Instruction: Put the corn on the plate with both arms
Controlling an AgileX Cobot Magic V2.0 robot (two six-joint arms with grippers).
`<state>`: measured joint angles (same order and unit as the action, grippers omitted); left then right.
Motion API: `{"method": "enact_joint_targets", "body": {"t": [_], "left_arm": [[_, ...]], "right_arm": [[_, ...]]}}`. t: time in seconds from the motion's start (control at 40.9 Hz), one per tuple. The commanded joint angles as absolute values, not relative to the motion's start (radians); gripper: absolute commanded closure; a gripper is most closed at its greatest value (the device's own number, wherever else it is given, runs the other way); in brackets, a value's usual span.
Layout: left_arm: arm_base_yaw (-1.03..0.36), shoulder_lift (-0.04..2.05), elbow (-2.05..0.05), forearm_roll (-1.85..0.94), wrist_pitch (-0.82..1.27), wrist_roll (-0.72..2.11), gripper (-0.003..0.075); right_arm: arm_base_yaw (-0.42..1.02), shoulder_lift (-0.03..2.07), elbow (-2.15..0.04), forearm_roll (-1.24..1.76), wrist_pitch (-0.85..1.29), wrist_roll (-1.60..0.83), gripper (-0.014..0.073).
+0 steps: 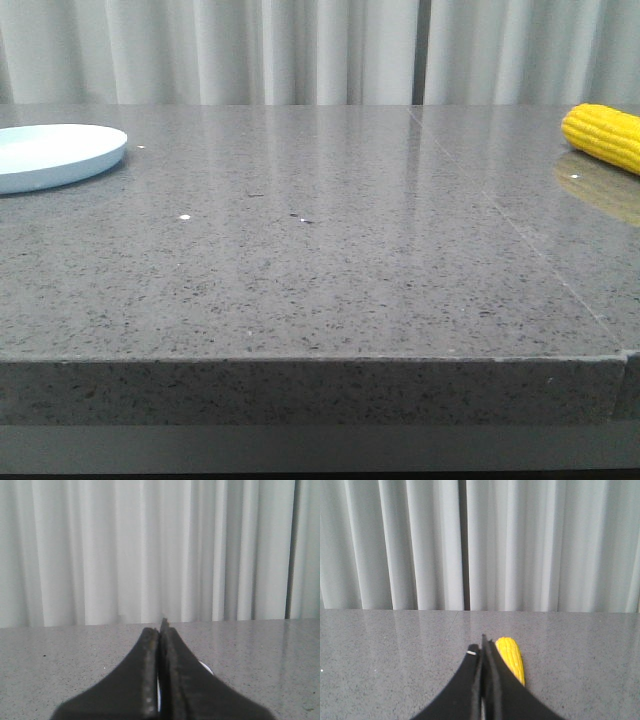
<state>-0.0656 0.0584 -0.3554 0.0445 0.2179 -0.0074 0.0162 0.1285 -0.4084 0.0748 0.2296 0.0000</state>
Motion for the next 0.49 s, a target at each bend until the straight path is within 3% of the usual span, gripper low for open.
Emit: {"method": "enact_joint_targets", "body": {"t": [0.0,0.22,0.465], "left_arm": [[-0.064,0.157,-0.502,0.044,0.274,-0.019,0.0741],[-0.064,0.392,-0.749,0.044,0.518,-0.019,0.0741],[-0.064,0.533,-0.773,0.044,0.570,-0.019,0.0741]], "right_arm": [[0.019,0.234,-0.539,0.055,0.221,0.000,0.0661],[0.019,0.456,-0.730,0.051,0.433,-0.008,0.0661],[0.019,0.602,-0.747,0.040,0.465,-0.008,0.0661]]}}
